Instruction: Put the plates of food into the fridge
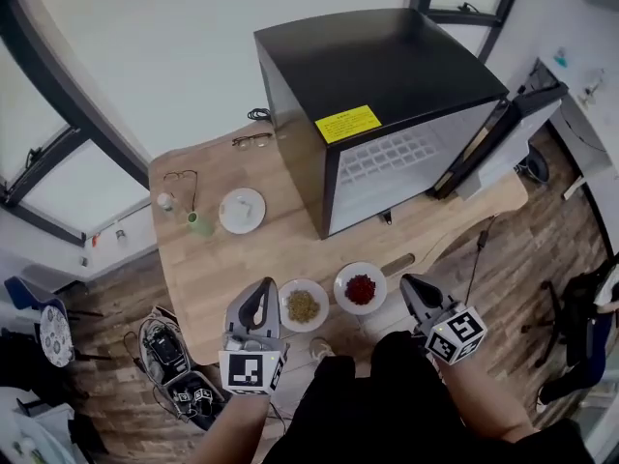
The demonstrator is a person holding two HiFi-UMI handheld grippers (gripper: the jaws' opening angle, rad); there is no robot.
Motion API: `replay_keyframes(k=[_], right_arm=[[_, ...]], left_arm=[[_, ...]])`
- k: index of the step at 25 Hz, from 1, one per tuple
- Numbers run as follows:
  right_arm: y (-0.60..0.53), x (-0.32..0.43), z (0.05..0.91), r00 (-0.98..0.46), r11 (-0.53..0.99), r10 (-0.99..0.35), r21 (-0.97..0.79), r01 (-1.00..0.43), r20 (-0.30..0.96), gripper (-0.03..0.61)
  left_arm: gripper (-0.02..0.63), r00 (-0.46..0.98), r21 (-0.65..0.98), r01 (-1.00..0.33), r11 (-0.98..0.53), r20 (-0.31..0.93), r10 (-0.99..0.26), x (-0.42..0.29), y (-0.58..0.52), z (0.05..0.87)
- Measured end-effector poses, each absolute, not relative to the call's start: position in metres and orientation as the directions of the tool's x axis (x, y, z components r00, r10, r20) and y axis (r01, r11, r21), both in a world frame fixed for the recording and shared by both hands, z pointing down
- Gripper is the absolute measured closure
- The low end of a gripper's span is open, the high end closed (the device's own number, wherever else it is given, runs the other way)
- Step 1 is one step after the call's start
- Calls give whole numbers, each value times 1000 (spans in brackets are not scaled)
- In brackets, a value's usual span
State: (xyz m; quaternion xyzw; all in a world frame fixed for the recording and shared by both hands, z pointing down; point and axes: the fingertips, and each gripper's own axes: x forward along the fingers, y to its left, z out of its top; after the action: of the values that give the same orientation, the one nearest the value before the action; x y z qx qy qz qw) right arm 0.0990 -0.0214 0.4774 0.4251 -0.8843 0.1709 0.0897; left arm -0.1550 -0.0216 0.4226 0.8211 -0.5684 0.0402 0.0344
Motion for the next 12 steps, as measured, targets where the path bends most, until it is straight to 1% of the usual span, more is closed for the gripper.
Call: replay_keyframes(k=[5,9,12], right_arm=[[2,111,495,-630,568,-713,-273,-776,307,557],[17,115,528,-617,542,-695,-296,-787,369,555],[23,115,555,-635,541,-681,-335,-772,364,555]], left_arm=[[609,416,19,-909,-416,95,-905,-131,-34,429],[609,442,6,-896,-444,98,-892,-117,-38,428],[609,438,-24,-896,-443,115,-892,-111,-43,430]])
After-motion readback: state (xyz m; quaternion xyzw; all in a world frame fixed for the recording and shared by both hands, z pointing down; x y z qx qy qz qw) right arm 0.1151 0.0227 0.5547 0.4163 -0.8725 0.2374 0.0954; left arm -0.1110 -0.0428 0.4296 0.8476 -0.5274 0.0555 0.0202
